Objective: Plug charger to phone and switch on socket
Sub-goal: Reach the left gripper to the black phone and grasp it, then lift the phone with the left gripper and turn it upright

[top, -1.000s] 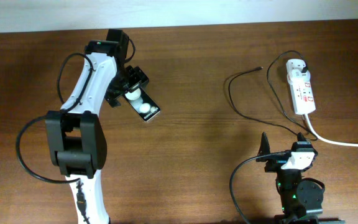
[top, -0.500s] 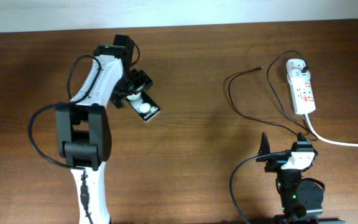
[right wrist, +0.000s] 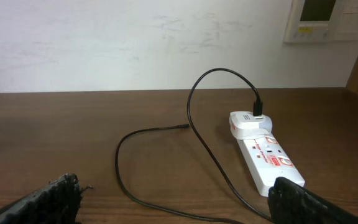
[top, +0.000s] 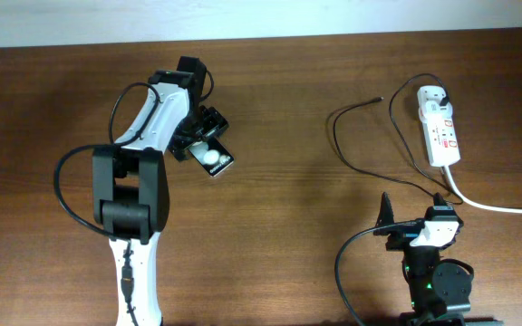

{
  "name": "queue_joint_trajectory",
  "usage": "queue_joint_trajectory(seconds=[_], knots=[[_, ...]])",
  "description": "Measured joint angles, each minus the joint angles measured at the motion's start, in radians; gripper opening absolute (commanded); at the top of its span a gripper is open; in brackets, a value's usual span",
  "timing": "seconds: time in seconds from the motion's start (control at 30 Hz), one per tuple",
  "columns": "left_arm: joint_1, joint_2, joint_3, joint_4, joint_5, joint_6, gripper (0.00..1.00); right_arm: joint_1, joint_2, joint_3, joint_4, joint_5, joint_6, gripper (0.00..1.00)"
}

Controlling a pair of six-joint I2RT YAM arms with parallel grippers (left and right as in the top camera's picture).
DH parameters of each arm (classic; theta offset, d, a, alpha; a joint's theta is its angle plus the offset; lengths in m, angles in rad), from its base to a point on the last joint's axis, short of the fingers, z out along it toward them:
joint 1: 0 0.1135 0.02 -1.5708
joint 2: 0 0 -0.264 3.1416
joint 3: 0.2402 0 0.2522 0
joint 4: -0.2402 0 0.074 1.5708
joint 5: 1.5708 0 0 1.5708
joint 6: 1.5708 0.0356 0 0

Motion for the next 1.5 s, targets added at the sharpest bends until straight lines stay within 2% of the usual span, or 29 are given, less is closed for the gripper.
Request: queue_joint_trajectory(seconds=[0.27,0.3,0.43,0.6,0.8,0.93,1.07,1.27,1.33,1.5], knots=[[0.0,0.024,0.012,-0.008,-0.027,-0.003,0.99,0.0,0.0,0.0,0.0,0.0,0.0,0.99],[0.0,0.028,0.019,-0.013,-0.025,-0.005,0.92,0.0,0.0,0.0,0.0,0.0,0.0,0.99],[0.001,0.03,0.022,-0.014,-0.024,-0.01,0.75,0.0,0.0,0.0,0.0,0.0,0.0,0.99],[0.002,0.03,0.024,-0.014,-0.017,-0.017,0.64,0.0,0.0,0.0,0.0,0.0,0.0,0.99],[0.006,0.034,0.037,-0.037,-0.001,-0.016,0.64,0.0,0.0,0.0,0.0,0.0,0.0,0.99],[0.01,0.074,0.114,-0.147,0.024,0.017,0.62,0.0,0.0,0.0,0.0,0.0,0.0,0.99],[0.01,0.092,0.259,-0.3,0.008,0.051,0.62,0.0,0.0,0.0,0.0,0.0,0.0,0.99],[0.01,0.097,0.574,-0.584,-0.066,0.103,0.6,0.0,0.001,0.0,0.0,0.0,0.0,0.99],[0.01,0.093,0.644,-0.584,-0.074,0.138,0.6,0.0,0.001,0.0,0.0,0.0,0.0,0.99],[0.01,0.003,0.649,-0.588,-0.074,0.198,0.58,0.0,0.001,0.0,0.0,0.0,0.0,0.99]])
